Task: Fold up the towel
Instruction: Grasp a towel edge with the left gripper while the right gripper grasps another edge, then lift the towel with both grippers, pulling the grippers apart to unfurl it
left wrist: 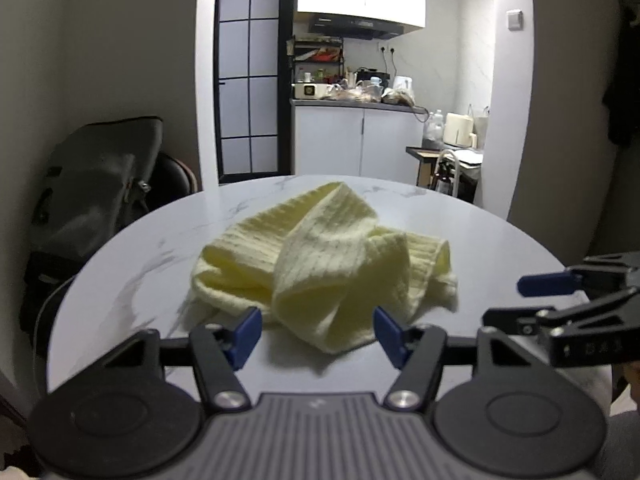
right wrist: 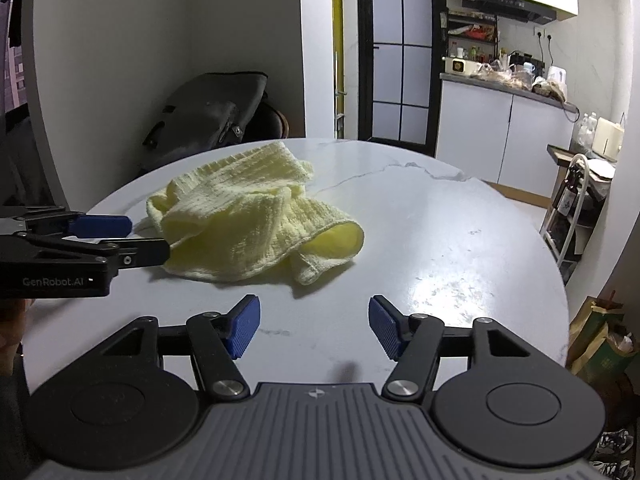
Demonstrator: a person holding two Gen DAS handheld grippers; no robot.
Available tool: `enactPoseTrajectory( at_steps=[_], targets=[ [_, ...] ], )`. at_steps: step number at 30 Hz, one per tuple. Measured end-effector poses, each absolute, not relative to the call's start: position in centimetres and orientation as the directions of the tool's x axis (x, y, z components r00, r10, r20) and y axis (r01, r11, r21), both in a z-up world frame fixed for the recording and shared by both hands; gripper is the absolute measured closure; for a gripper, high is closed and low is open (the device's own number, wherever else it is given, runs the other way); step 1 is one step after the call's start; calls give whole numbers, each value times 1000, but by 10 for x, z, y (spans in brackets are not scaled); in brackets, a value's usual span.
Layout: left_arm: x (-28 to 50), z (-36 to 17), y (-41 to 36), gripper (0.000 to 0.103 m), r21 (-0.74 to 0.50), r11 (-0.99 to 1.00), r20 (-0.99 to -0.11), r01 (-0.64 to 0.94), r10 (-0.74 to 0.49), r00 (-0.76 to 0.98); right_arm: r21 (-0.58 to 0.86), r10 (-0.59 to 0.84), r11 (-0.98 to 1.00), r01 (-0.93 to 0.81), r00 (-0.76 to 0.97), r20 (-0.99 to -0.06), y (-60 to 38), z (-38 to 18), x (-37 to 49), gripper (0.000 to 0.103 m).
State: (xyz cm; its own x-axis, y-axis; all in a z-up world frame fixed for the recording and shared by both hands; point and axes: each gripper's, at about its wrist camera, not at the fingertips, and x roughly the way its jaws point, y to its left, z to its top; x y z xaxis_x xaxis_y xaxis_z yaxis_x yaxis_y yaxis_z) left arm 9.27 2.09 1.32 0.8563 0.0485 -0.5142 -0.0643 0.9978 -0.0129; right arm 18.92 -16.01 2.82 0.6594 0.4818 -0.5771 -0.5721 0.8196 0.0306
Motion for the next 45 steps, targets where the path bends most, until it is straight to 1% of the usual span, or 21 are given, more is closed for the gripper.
enactPoseTrajectory(
  at_steps=[9, 12, 13, 15, 16, 17, 19, 20, 21, 22, 23, 24, 25, 26, 27, 30, 33, 36, 41, 45],
  targets=[
    [109, 6, 20, 37, 22, 999, -551, -42, 47, 833, 21, 460, 822, -569, 642, -613, -148, 19, 211, 37],
    [114, 5, 21, 40, 23, 999, -557, -37, 43, 829, 22, 453, 828, -560, 646, -614, -145, 18, 218, 37],
    [116, 3, 21, 46, 21, 999, -562, -36, 41, 826, 24, 454, 828, -560, 645, -615, -143, 18, 219, 37],
    [118, 0, 22, 54, 17, 999, -573, -35, 39, 818, 24, 455, 827, -562, 644, -615, -140, 18, 222, 37],
    [119, -1, 22, 61, 15, 999, -575, -38, 39, 817, 15, 453, 825, -565, 644, -616, -138, 17, 223, 37],
    [119, -2, 23, 66, 13, 999, -576, -41, 40, 816, 7, 452, 822, -569, 645, -616, -136, 17, 224, 38],
    [119, -3, 25, 72, 8, 999, -579, -46, 42, 814, 4, 459, 816, -578, 644, -613, -134, 16, 225, 40],
    [120, -4, 26, 74, 6, 999, -581, -48, 43, 813, 5, 461, 815, -580, 643, -611, -133, 16, 227, 44],
    [120, -5, 26, 78, 5, 999, -582, -51, 44, 812, 7, 462, 816, -578, 645, -609, -133, 16, 228, 50],
    [120, -5, 27, 79, 5, 999, -581, -53, 46, 813, 9, 461, 818, -575, 647, -607, -132, 17, 230, 54],
    [120, -5, 27, 80, 5, 999, -579, -54, 46, 814, 11, 461, 820, -573, 649, -605, -132, 17, 231, 63],
    [120, -6, 27, 82, 2, 999, -577, -52, 44, 815, 10, 465, 816, -577, 648, -603, -131, 17, 233, 74],
    [119, -6, 28, 84, 0, 999, -576, -50, 41, 817, 8, 469, 812, -583, 646, -602, -130, 18, 234, 80],
    [118, -6, 28, 85, -6, 999, -570, -49, 37, 821, 7, 471, 811, -586, 645, -602, -130, 17, 234, 89],
    [115, -5, 29, 87, -19, 999, -556, -47, 28, 831, 6, 475, 806, -591, 641, -602, -129, 18, 234, 93],
    [107, -3, 34, 87, -61, 997, -521, -51, 12, 853, 19, 490, 799, -601, 633, -600, -132, 20, 231, 96],
    [103, -3, 39, 87, -93, 993, -514, -68, 10, 858, 2, 498, 789, -615, 636, -589, -134, 25, 223, 96],
    [99, -4, 36, 92, -68, 996, -513, -63, 19, 858, -5, 495, 789, -615, 641, -587, -136, 30, 218, 96],
    [91, -1, 31, 93, -65, 997, -497, -38, 1, 868, -15, 484, 797, -604, 653, -583, -138, 37, 209, 96],
    [82, 5, 35, 96, -69, 997, -475, -43, 5, 880, -25, 466, 809, -588, 667, -581, -140, 45, 199, 96]
  ],
)
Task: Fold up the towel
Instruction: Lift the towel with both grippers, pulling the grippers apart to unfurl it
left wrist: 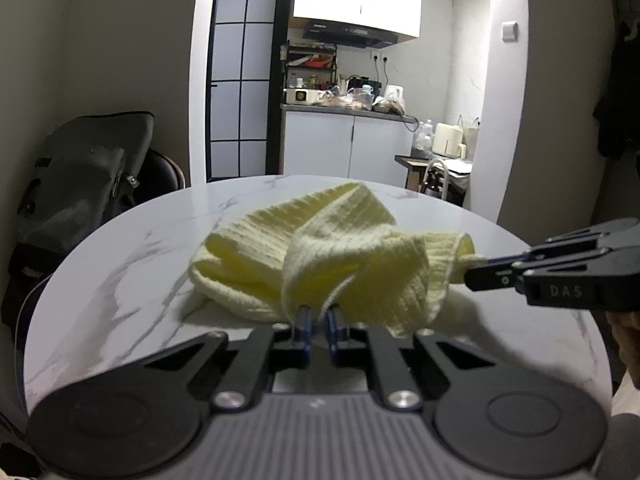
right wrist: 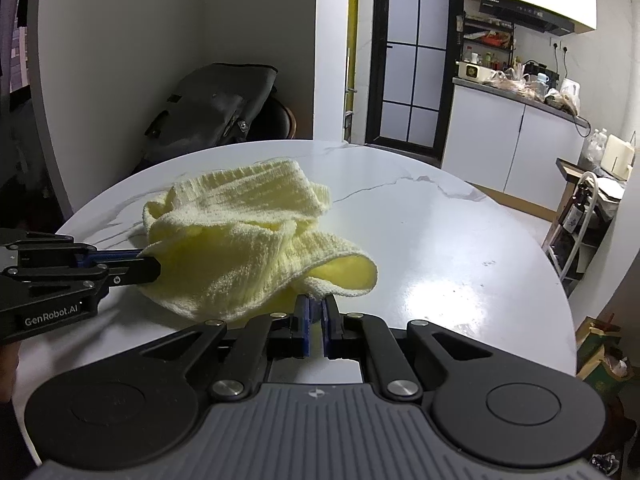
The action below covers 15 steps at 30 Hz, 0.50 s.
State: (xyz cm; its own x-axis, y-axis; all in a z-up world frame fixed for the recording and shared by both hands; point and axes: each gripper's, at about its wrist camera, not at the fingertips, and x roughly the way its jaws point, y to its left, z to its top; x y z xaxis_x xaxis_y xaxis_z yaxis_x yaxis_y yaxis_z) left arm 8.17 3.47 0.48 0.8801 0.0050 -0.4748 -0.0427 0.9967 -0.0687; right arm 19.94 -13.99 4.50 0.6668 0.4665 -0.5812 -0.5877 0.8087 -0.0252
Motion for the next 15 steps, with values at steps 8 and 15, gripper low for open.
enactPoseTrajectory(
  at_steps=[8, 15],
  targets=[
    [75, 29, 48, 96, -102, 993, -455, -53, 1, 890, -14, 452, 830, -557, 688, -568, -152, 62, 179, 96],
    [74, 45, 64, 96, -116, 989, -466, -87, 23, 885, -7, 435, 853, -521, 719, -542, -176, 83, 172, 97]
  ],
)
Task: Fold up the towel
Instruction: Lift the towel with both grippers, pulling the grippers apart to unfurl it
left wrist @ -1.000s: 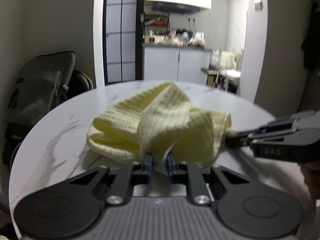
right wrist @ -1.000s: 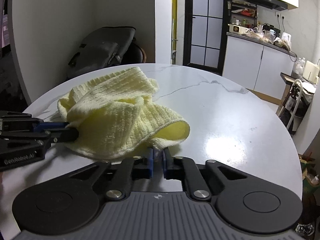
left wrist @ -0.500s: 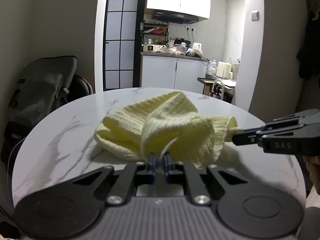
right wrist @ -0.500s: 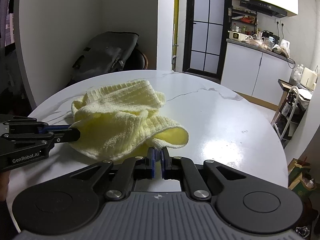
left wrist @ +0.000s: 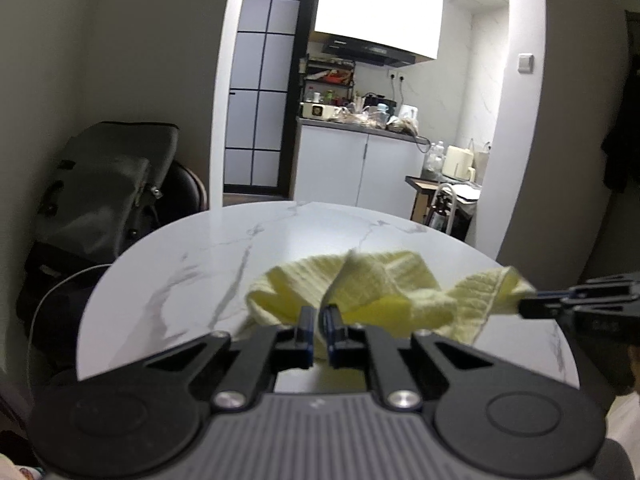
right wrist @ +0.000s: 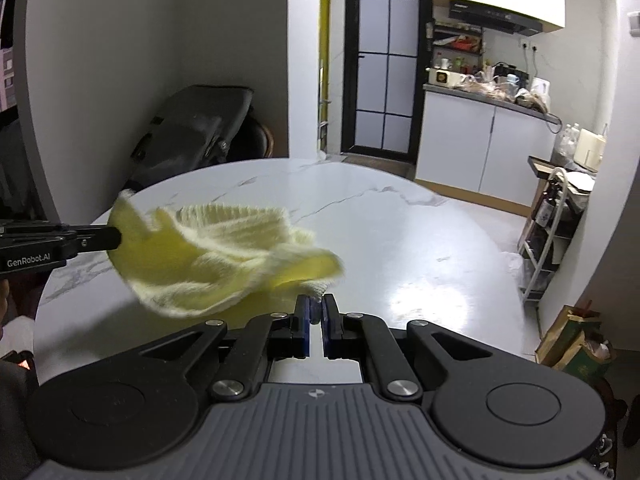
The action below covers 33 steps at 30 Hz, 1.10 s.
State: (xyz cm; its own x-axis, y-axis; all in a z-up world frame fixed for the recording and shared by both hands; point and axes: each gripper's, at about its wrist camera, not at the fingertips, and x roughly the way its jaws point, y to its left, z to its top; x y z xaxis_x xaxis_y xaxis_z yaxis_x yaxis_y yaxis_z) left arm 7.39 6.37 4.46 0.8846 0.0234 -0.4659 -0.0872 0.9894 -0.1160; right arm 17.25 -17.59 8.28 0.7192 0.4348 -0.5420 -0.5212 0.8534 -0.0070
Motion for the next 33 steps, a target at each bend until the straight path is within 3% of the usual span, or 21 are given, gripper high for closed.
enactPoseTrajectory(
  at_steps=[5, 11, 13, 22, 29, 33],
  targets=[
    [77, 56, 71, 96, -99, 989, -459, -106, 49, 887, 0, 440, 855, -519, 725, -529, -184, 92, 176, 97],
    [76, 32, 70, 91, -55, 995, -519, -84, 43, 854, 0, 442, 849, -529, 708, -552, -182, 77, 175, 97],
    [72, 23, 66, 79, -43, 997, -532, -58, 26, 846, 5, 436, 852, -524, 703, -562, -183, 72, 176, 97],
    [76, 4, 43, 40, 74, 997, -560, -17, 56, 827, 2, 425, 855, -519, 698, -577, -184, 63, 179, 96],
    [81, -1, 35, 43, 127, 992, -567, -19, 88, 819, -3, 416, 855, -518, 692, -590, -184, 56, 179, 95],
    [87, -5, 42, 72, 90, 996, -589, -28, 76, 805, -14, 401, 860, -510, 693, -600, -185, 51, 179, 94]
  ],
)
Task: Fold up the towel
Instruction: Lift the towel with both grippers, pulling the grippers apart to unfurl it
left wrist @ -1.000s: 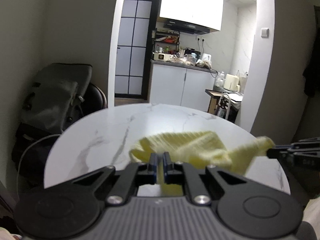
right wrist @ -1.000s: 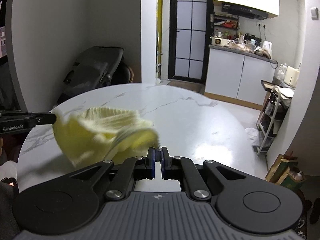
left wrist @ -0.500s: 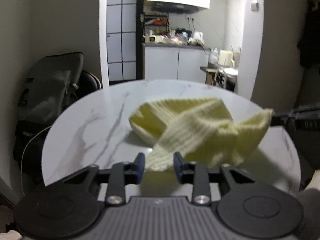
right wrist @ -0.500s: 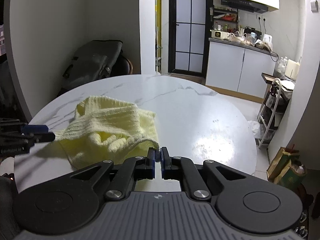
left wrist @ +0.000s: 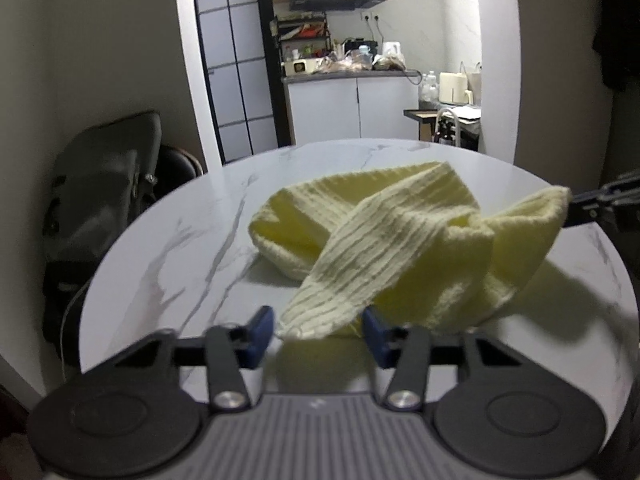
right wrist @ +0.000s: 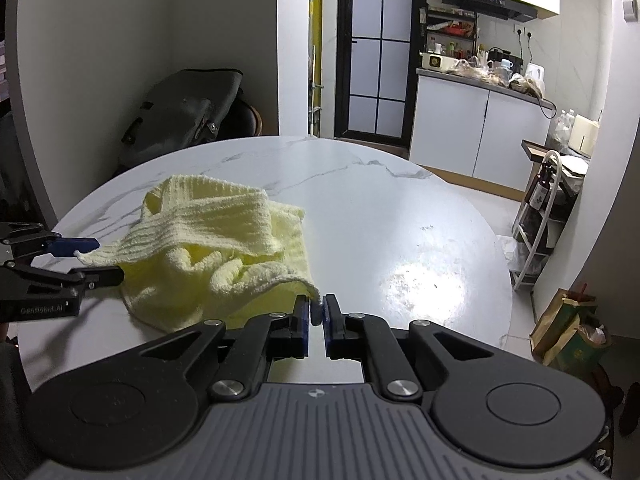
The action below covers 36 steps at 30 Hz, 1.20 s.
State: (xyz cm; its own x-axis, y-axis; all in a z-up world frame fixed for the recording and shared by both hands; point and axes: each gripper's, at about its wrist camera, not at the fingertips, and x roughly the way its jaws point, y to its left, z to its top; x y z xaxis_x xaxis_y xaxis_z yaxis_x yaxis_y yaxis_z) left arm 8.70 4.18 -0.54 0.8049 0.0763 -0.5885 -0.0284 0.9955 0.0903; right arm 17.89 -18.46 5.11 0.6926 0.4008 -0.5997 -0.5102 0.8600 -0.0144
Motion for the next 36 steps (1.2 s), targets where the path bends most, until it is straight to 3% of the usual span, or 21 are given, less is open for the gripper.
enactPoseTrajectory(
  at_steps=[2, 4, 6, 10, 11, 13, 14, 36],
  targets=[
    [88, -5, 43, 84, 85, 996, -590, -35, 79, 804, -27, 388, 863, -505, 694, -607, -184, 48, 179, 92],
    [89, -4, 43, 92, 91, 995, -590, -39, 85, 803, -33, 389, 860, -509, 696, -603, -182, 46, 179, 78],
    [88, -3, 43, 94, 88, 995, -589, -38, 83, 804, -38, 391, 858, -512, 699, -599, -181, 45, 178, 70],
    [85, -1, 45, 97, 71, 997, -585, -37, 71, 808, -89, 387, 842, -532, 711, -587, -173, 42, 174, 68],
    [85, 0, 46, 97, 64, 997, -585, -38, 68, 808, -96, 392, 836, -540, 711, -584, -172, 40, 173, 69],
    [85, 3, 49, 98, 39, 999, -584, -37, 53, 810, -93, 399, 834, -544, 710, -580, -173, 40, 173, 83],
    [85, 4, 49, 99, 33, 999, -581, -37, 49, 812, -91, 400, 834, -544, 710, -579, -174, 41, 174, 99],
    [56, 84, 81, 101, -120, 984, -382, -133, 77, 921, -165, 425, 844, -510, 824, -376, -194, 124, 150, 100]
  ],
)
